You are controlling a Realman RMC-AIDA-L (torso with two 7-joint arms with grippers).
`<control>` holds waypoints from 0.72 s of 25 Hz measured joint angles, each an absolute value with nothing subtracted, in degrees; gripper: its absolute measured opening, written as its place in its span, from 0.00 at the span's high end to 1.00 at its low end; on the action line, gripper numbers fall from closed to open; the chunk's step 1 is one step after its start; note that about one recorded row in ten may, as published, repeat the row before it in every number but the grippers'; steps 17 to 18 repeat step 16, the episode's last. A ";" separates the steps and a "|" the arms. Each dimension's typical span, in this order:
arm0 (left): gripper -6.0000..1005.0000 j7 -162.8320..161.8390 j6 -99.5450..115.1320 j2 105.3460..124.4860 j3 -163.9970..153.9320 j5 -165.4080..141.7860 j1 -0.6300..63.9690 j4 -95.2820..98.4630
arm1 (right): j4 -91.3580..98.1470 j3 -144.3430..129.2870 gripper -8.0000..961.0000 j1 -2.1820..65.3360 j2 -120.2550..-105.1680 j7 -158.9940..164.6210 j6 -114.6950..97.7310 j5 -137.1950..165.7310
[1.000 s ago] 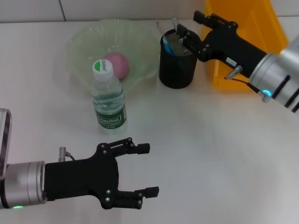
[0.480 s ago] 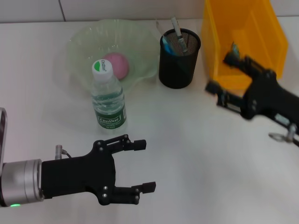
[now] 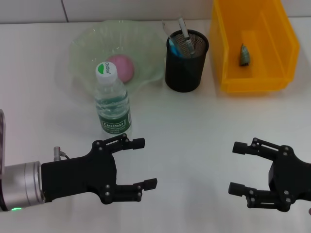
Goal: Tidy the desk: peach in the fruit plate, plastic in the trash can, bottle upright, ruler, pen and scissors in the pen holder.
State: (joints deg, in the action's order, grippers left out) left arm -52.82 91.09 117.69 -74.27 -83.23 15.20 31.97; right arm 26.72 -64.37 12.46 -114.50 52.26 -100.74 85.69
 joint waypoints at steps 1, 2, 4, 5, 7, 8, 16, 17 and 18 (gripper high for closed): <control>0.13 -52.82 91.00 117.76 -74.26 -83.23 15.20 31.97 | 26.76 -64.15 0.12 12.43 -114.57 52.27 -100.54 86.13; 0.13 -52.83 90.94 117.84 -74.26 -83.23 15.20 31.97 | 26.82 -64.08 0.12 12.39 -114.63 52.28 -100.42 86.23; 0.13 -52.85 90.93 117.94 -74.26 -83.23 15.20 31.97 | 27.02 -64.01 0.12 12.37 -114.72 52.29 -100.24 86.30; 0.13 -52.86 90.93 117.96 -74.26 -83.23 15.20 31.97 | 27.12 -63.97 0.12 12.37 -114.75 52.30 -100.07 86.34; 0.13 -52.90 90.95 118.01 -74.26 -83.23 15.20 31.97 | 27.26 -63.92 0.12 12.39 -114.78 52.31 -99.60 86.39; 0.13 -52.98 90.98 118.02 -74.26 -83.23 15.20 31.97 | 27.27 -63.91 0.12 12.43 -114.81 52.32 -99.15 86.40; 0.13 -52.95 91.21 118.05 -74.26 -83.23 15.20 31.99 | 27.95 -63.06 0.12 12.53 -115.44 52.35 -98.59 86.41; 0.13 -52.95 91.21 118.05 -74.26 -83.23 15.20 31.99 | 27.95 -63.06 0.12 12.53 -115.44 52.35 -98.59 86.41; 0.13 -52.95 91.21 118.05 -74.26 -83.23 15.20 31.99 | 27.95 -63.06 0.12 12.53 -115.44 52.35 -98.59 86.41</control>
